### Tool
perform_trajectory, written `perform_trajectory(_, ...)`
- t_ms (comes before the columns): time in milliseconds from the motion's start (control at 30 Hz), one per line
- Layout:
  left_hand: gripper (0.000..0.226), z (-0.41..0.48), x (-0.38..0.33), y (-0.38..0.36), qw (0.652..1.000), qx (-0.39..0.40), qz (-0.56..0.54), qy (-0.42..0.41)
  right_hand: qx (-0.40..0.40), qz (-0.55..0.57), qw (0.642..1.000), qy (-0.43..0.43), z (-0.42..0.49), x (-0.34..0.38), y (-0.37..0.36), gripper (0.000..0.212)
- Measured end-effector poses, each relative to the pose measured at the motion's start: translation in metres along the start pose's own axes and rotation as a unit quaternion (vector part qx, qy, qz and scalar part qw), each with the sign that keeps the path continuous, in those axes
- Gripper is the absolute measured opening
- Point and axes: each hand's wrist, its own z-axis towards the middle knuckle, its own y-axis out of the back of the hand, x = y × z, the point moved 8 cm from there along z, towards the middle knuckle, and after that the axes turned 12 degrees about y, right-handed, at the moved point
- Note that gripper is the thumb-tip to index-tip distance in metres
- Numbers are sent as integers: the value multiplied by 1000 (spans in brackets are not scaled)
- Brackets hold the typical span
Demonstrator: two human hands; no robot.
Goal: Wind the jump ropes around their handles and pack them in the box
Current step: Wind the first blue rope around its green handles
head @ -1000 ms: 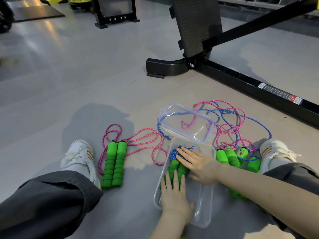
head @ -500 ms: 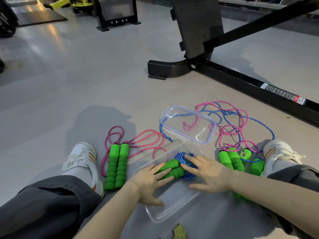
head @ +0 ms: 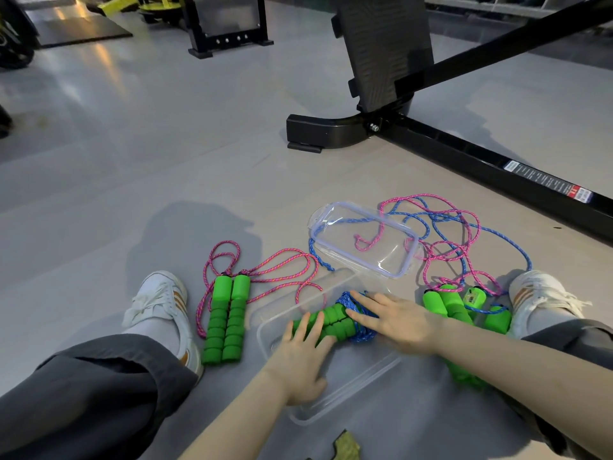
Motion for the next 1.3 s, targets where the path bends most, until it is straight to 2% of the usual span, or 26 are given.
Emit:
perform_trajectory(167,74,-2,0,-4,1000,-12,6,-12,-36,-72,995,59,4,-4,1,67)
perform_trajectory(300,77,2,3,-3,999,-27,3,-18,-37,-52,997,41,3,-1,-7,75)
perform_trajectory(367,74,3,4,-1,998,-57,13,-18,-23,-53,998,30,2,0,-8,77)
perform_trajectory(433,63,-2,2,13,992,-121,7,-37,-17,-51,998,26,2,0,-7,78)
perform_trajectory(500,55,-3,2,14,992,-120,-3,-46,-8,-48,999,19,0,-3,-6,79)
perform_trajectory(567,52,0,11,14,989,-145,-9,-20,5,-50,999,18,1,-4,-6,78)
perform_trajectory(633,59,4,17,19,987,-150,-44,36,10,-59,998,26,2,-6,-5,77)
perform_trajectory(700,70,5,21,23,988,-119,-39,90,-2,-76,997,22,5,-13,-1,76)
perform_trajectory(767,81,5,20,26,982,-97,-60,149,31,-87,996,0,10,-21,1,73)
perform_trajectory(800,81,3,14,29,977,-115,-70,163,48,-87,995,-19,13,-22,6,70)
perform_trajectory(833,79,2,4,21,979,-85,-91,159,65,-81,994,-37,15,-22,9,69)
perform_trajectory(900,80,-4,-19,15,974,-125,-124,145,65,-22,995,-68,20,-18,6,62)
perform_trajectory(1000,84,-29,-49,28,963,-205,-143,105,62,191,974,-107,21,-14,3,51)
perform_trajectory(1067,61,-40,-60,33,961,-233,-144,32,13,332,936,-117,21,-12,5,36)
perform_trajectory(1100,43,-44,-62,37,948,-286,-140,-23,-5,385,913,-137,22,-12,7,27)
perform_trajectory(1133,30,-46,-60,38,935,-322,-131,-70,-17,412,898,-155,21,-13,9,22)
perform_trajectory(1167,29,-44,-55,37,929,-338,-106,-107,-35,419,892,-165,21,-13,12,21)
perform_trajectory(1233,44,-29,-40,31,930,-334,-12,-152,-65,430,886,-159,22,-10,18,31)
perform_trajectory(1300,52,-10,-26,25,938,-300,77,-158,-86,391,902,-164,24,-14,23,43)
